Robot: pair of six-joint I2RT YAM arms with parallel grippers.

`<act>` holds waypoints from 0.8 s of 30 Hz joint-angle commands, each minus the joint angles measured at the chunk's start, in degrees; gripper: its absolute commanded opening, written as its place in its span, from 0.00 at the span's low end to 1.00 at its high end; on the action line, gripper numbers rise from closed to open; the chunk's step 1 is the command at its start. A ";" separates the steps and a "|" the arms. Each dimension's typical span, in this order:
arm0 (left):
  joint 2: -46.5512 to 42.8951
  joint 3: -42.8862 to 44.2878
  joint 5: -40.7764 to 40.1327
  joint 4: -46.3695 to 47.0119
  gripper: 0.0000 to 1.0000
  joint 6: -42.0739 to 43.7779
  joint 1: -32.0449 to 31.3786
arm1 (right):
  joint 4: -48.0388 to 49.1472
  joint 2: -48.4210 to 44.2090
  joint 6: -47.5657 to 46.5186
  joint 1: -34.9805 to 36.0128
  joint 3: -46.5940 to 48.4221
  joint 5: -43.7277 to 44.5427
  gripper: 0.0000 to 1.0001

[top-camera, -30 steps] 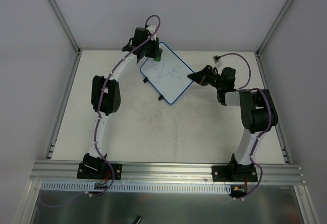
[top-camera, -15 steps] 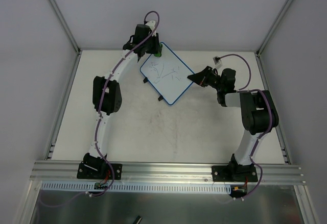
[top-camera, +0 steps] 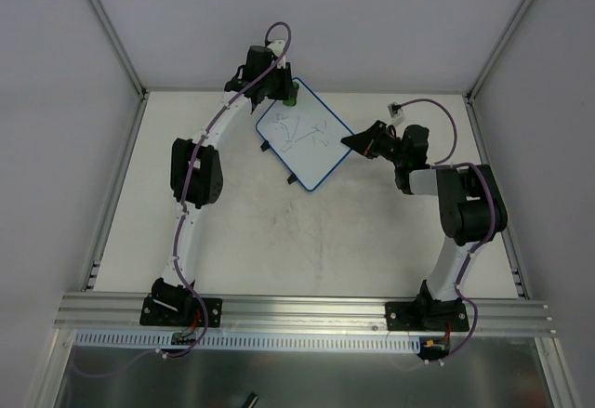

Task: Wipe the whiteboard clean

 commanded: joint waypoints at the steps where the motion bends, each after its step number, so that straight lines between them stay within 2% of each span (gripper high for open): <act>1: 0.94 3.13 3.63 1.11 0.00 0.55 -2.00 | 0.89 -2.17 -1.10 1.69 -0.18 -4.43 0.00; 15: 0.59 2.60 11.54 5.24 0.00 -0.25 -5.43 | 0.89 -1.99 -1.10 1.77 0.08 -4.52 0.00; 24: -0.90 -0.73 10.59 7.97 0.00 -0.86 -5.70 | 0.89 -1.90 -1.19 1.77 0.17 -4.34 0.00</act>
